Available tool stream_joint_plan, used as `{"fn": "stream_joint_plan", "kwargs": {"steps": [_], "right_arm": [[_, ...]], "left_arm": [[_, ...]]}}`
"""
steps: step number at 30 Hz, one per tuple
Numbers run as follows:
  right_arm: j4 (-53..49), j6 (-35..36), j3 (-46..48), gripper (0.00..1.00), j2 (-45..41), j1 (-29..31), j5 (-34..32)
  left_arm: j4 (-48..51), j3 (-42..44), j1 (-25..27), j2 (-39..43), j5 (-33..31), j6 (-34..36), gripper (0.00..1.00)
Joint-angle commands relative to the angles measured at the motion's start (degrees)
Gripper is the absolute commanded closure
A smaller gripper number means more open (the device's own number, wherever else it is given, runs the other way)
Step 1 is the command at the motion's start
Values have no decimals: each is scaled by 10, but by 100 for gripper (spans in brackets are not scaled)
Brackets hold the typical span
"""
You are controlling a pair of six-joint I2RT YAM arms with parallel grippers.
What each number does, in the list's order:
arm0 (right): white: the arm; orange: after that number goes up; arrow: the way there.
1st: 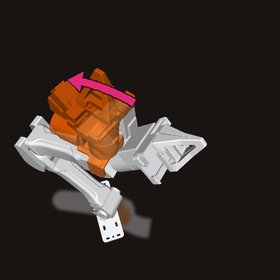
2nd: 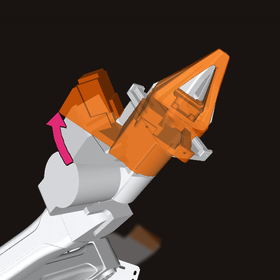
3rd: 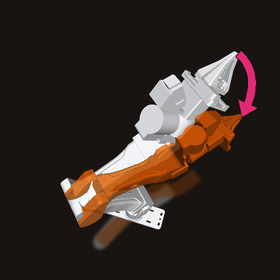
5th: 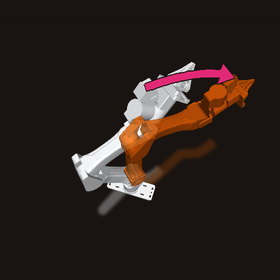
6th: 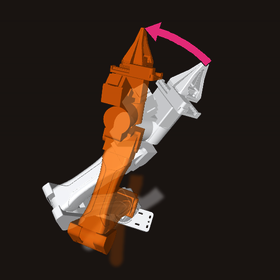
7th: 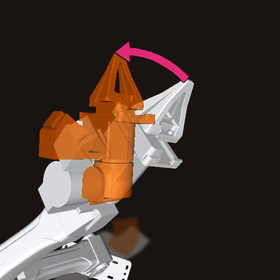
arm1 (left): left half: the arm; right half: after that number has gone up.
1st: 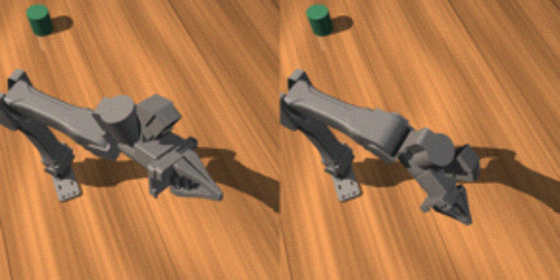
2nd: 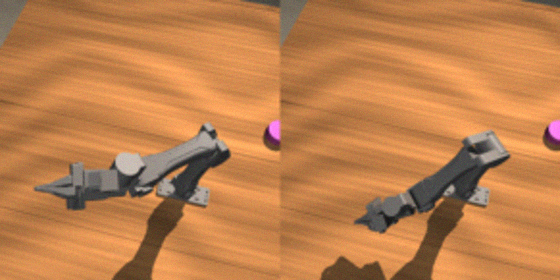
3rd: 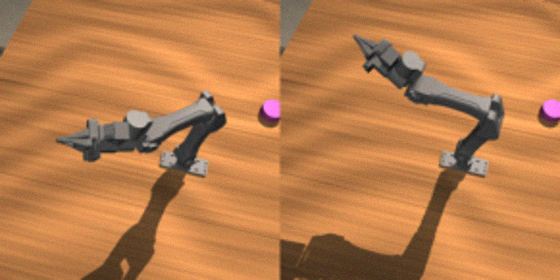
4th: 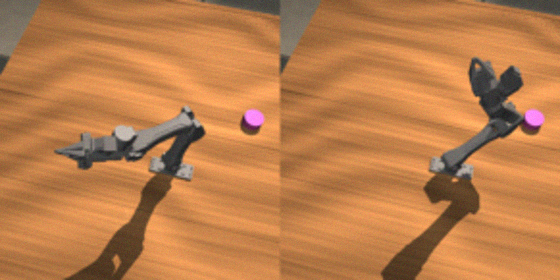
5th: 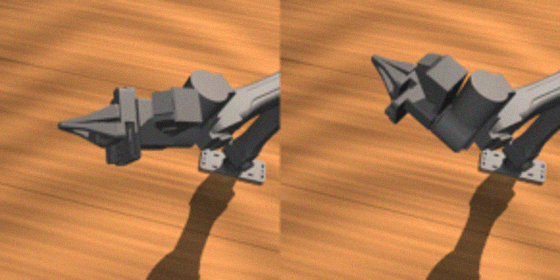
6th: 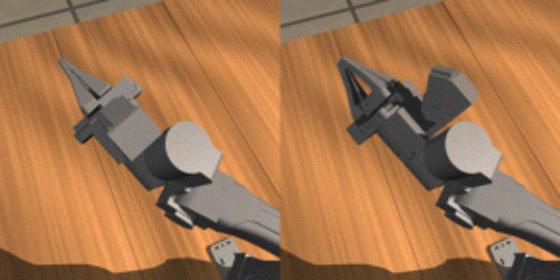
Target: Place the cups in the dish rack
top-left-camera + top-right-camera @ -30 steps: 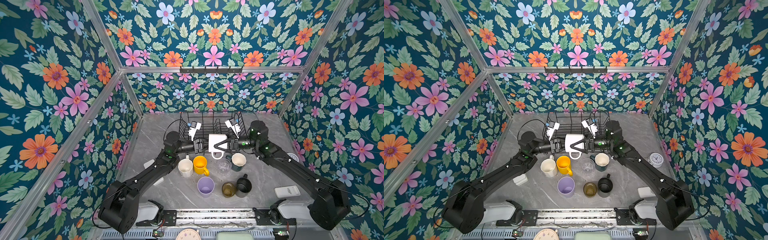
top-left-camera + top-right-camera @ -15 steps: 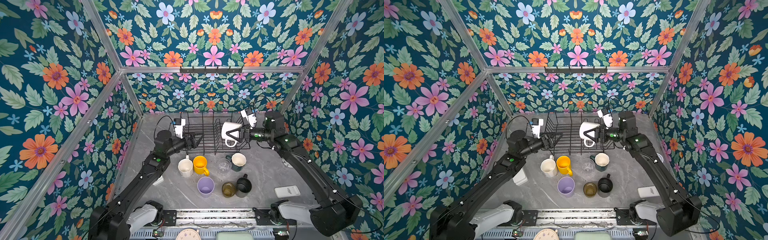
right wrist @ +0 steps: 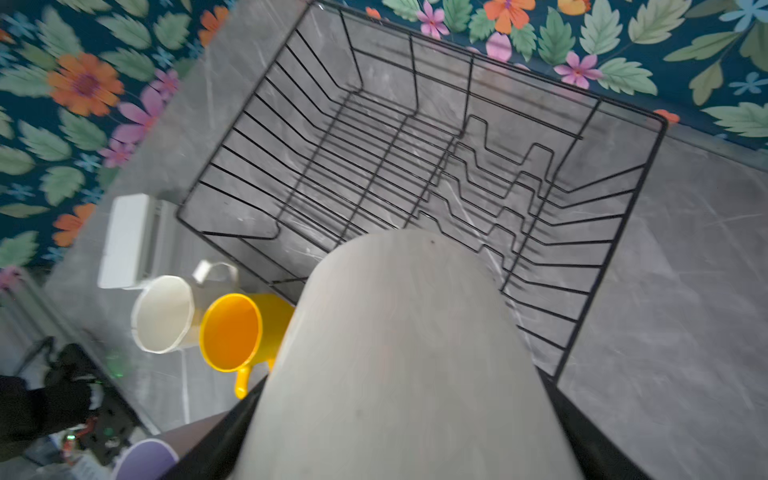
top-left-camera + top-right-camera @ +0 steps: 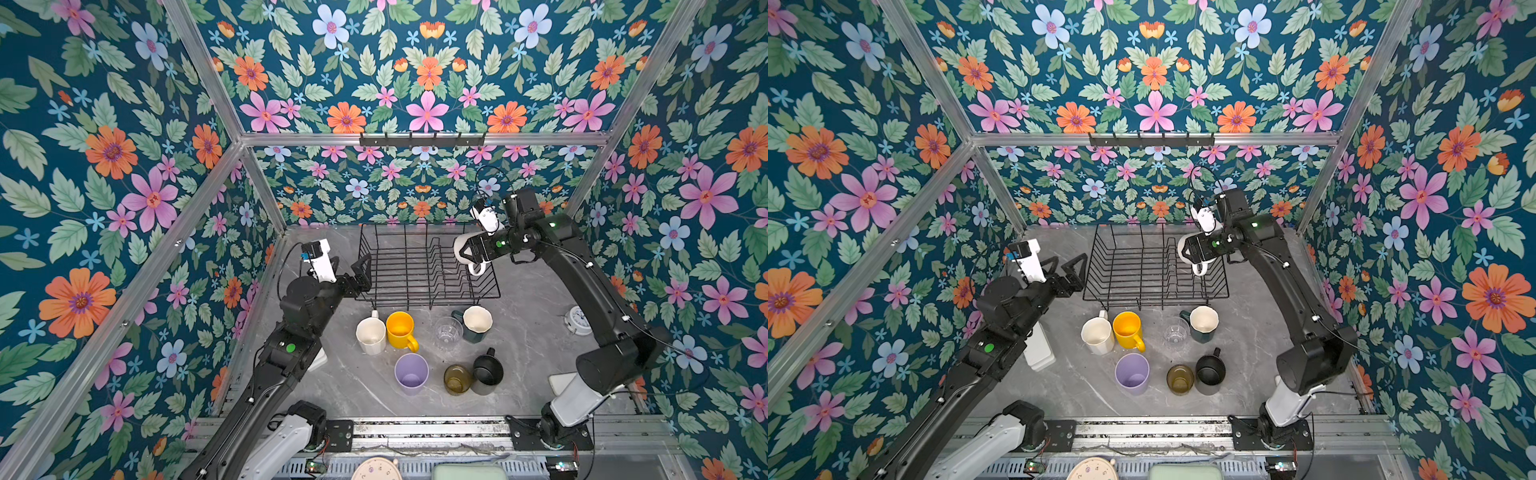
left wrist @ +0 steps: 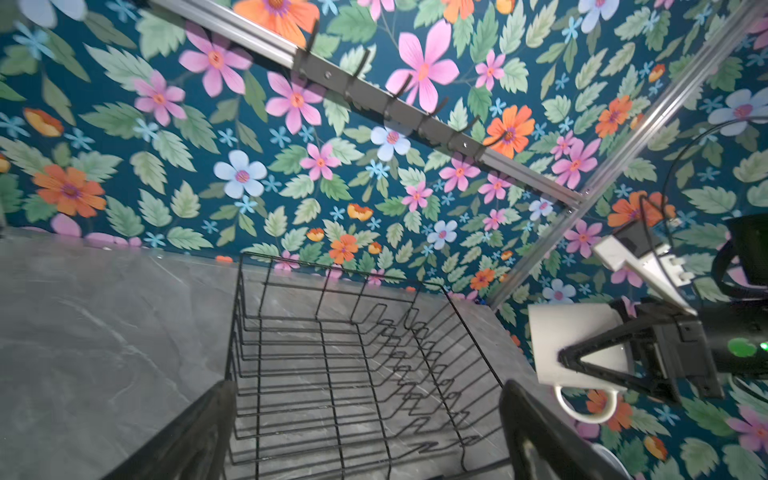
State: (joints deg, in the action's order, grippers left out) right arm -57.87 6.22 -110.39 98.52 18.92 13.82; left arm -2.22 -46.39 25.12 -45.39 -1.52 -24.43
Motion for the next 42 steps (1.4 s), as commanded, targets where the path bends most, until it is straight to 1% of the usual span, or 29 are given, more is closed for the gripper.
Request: {"fn": "stream_joint_plan", "kwargs": {"steps": [1,6,8,11,15,19,24,38,42], "right_arm": [[-65,56,-54,100,47,0,-70],[-89,95,-132,100,127,-2,-117],[-92,102,-156,100,153,-7,-117],[-95,119,-193,100,194,-9,-138],[-114,129,-260,100,250,-15,-142],[-117,143,-306,100,288,-19,-157],[-120,151,-353,100,328,-20,-149],[-102,171,-370,100,396,-22,-156],[-98,174,-369,100,406,-22,-144]], "left_arm": [[-1,10,-1,20,-60,31,0],[21,10,-1,34,-73,44,0],[30,10,0,38,-79,48,0],[45,7,-1,45,-87,52,0],[60,4,-1,54,-99,55,0],[66,12,-1,66,-117,53,0],[78,14,0,74,-132,50,0],[105,20,-1,84,-146,34,0],[107,24,0,88,-149,30,0]]}}
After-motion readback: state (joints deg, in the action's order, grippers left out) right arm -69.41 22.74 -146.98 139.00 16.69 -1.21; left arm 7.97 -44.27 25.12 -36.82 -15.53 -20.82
